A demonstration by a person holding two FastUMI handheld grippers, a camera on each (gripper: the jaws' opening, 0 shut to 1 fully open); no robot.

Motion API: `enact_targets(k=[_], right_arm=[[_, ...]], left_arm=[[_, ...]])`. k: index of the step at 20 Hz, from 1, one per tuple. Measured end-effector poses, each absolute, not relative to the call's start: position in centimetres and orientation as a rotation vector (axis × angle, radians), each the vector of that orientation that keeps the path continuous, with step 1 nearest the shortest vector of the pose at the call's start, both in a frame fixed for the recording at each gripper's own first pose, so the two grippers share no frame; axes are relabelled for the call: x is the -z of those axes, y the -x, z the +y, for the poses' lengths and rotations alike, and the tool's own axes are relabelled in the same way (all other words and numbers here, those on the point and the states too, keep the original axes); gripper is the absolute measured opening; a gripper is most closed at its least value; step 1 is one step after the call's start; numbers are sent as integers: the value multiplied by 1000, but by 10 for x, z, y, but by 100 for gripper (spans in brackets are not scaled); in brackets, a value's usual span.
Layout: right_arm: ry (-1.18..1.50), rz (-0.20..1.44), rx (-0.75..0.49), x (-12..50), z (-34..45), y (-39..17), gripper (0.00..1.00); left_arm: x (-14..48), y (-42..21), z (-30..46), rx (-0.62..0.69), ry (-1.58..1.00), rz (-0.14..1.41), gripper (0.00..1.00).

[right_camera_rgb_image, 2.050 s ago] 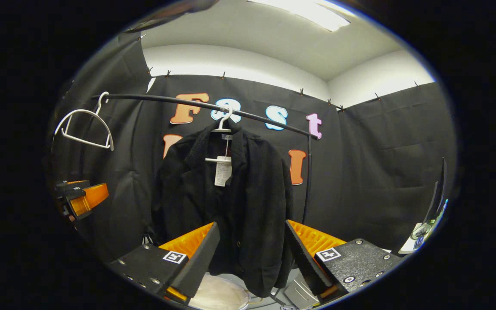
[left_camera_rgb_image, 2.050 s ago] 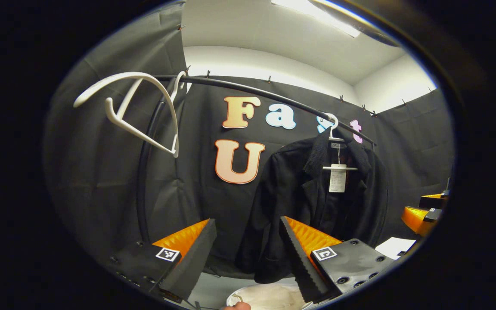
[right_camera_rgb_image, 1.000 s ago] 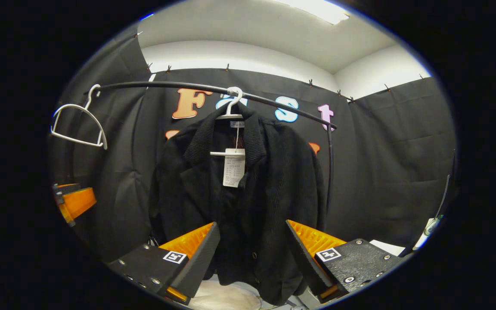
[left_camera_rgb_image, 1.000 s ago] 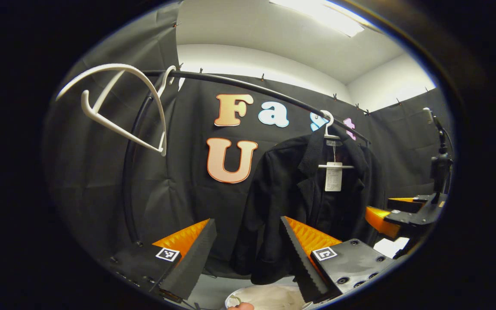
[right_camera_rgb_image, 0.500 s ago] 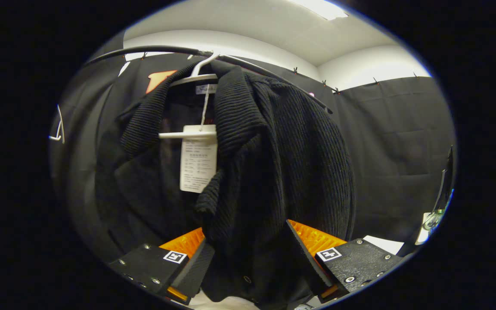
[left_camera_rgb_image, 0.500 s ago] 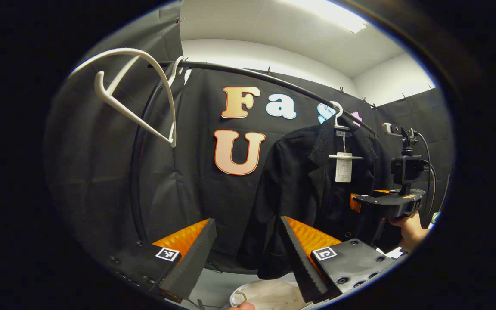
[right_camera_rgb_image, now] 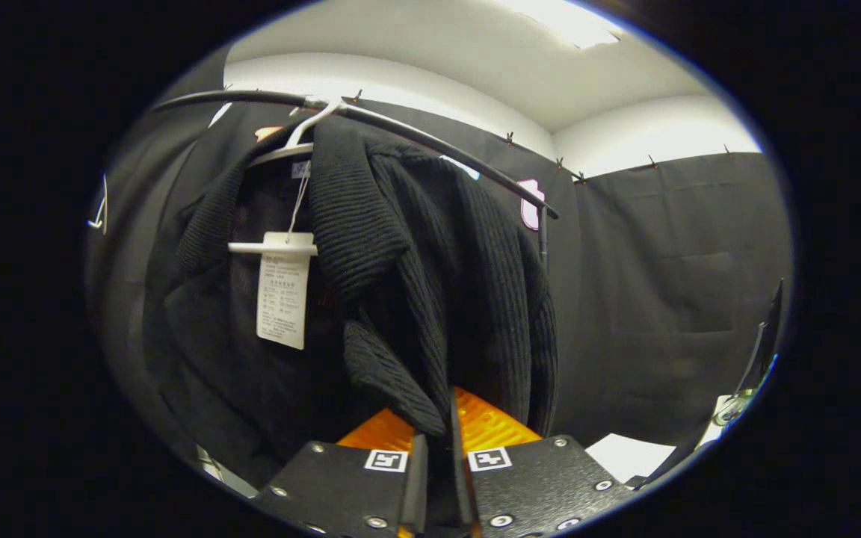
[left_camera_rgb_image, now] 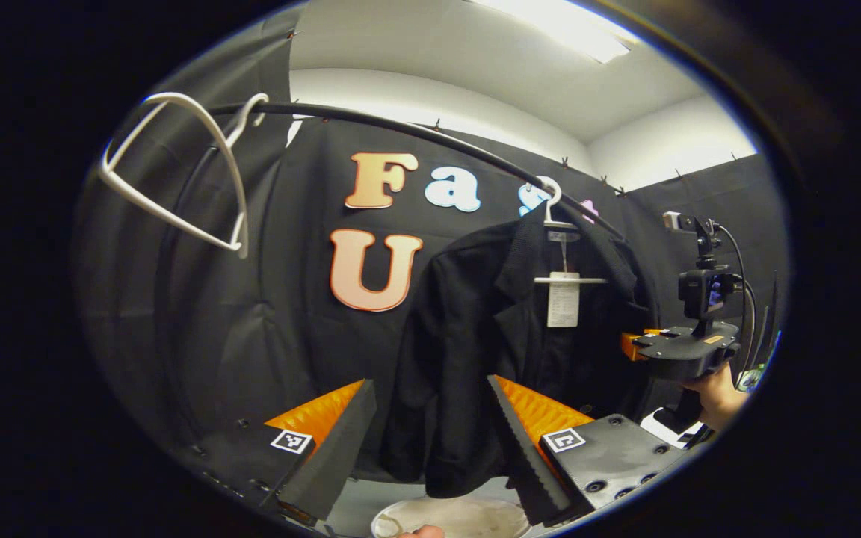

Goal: Grasp the clothes on the hanger with both hands and then place them into the laundry hamper below.

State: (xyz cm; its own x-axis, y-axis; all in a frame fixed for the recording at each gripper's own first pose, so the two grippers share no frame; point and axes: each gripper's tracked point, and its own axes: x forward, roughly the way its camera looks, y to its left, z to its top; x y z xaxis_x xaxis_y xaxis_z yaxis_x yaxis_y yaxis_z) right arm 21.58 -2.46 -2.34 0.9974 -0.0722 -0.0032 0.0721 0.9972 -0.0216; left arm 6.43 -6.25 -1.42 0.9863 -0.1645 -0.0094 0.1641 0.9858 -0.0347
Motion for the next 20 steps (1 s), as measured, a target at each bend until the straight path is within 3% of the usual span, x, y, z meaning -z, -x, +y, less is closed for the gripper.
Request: enact_targets(k=[1,2,3,5,6,7,8,9,11,12,13,20], right_arm=[[17,-6,58,18,-26,-209,3],[19,-19,42,12,-27,-200,6],[18,-31,26,7,-27,-190,0],[9,-46,-12,-2,-24,-174,4],[1,-48,-25,-5,-24,-168,11],[-8,-47,-38,-7,-24,-164,11],[-19,-47,-50,-9,-23,-160,4],[-30,-49,-60,-10,-26,-157,4],[-42,-55,-85,-12,-26,-157,4],[-45,-47,-97,-11,-25,-157,4],[-49,-45,-106,-10,-23,-157,4],[-60,-40,-119,-8,-30,-159,4]], left_arm=[[12,-74,-79,199,39,3,96],[9,-85,-94,225,40,-9,96],[8,-96,-107,241,38,-22,96],[5,-123,-130,247,46,-41,96],[6,-138,-143,255,46,-47,99],[8,-152,-153,258,38,-56,96],[8,-165,-161,247,19,-66,96],[10,-179,-166,228,-3,-82,100],[16,-203,-178,188,-52,-93,96],[23,-211,-184,179,-73,-85,100],[28,-219,-188,166,-90,-85,93],[27,-244,-136,-66,-221,-178,99]])
